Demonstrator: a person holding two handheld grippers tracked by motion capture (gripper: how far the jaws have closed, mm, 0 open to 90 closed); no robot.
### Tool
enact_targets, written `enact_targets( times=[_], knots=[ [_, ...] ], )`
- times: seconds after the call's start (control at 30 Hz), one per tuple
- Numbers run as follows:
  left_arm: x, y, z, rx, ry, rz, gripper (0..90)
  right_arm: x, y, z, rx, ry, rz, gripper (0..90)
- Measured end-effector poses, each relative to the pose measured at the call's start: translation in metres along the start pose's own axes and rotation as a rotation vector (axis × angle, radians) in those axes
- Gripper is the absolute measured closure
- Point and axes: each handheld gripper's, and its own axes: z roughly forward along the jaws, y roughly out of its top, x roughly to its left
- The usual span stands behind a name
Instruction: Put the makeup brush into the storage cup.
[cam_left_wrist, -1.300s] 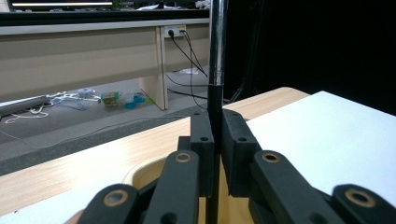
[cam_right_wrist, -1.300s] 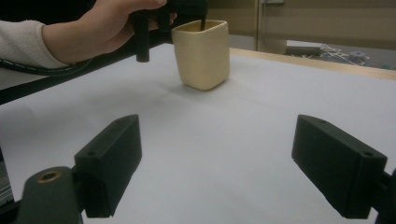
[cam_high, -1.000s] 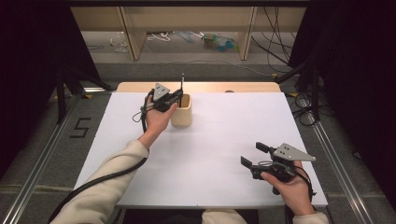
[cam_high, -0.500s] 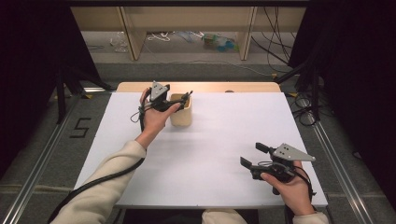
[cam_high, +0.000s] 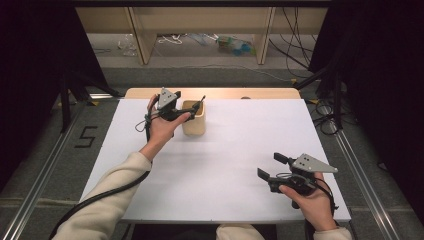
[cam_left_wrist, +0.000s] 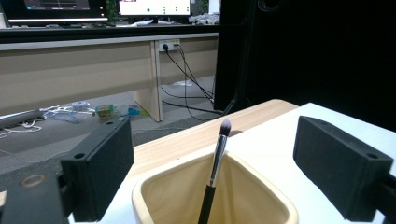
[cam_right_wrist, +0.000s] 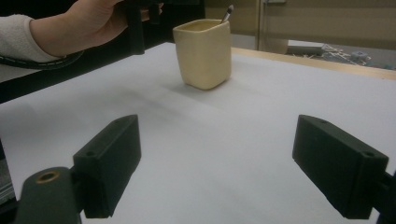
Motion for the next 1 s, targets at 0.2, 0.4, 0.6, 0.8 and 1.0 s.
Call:
enact_targets(
  times=[0.2,0.4,0.6,0.8,1.0],
  knots=[
    [-0.002,0.0,-0.006,0.001,-0.018,0.006,12.4,0.0,0.0,0.0,0.005,-0.006,-0.005,16.6],
    [-0.006,0.001,-0.012,0.003,-0.038,0.015,12.3,0.0,0.0,0.0,0.005,-0.005,-0.004,16.6],
    [-0.008,0.0,-0.017,0.007,-0.056,0.024,12.7,0.0,0.0,0.0,0.005,-0.005,-0.003,16.6],
    [-0.007,0.0,-0.024,0.01,-0.071,0.026,12.7,0.0,0.0,0.0,0.006,-0.005,-0.003,16.6],
    [-0.012,0.0,-0.03,0.013,-0.091,0.029,12.6,0.0,0.0,0.0,0.007,-0.005,-0.001,16.6]
  ],
)
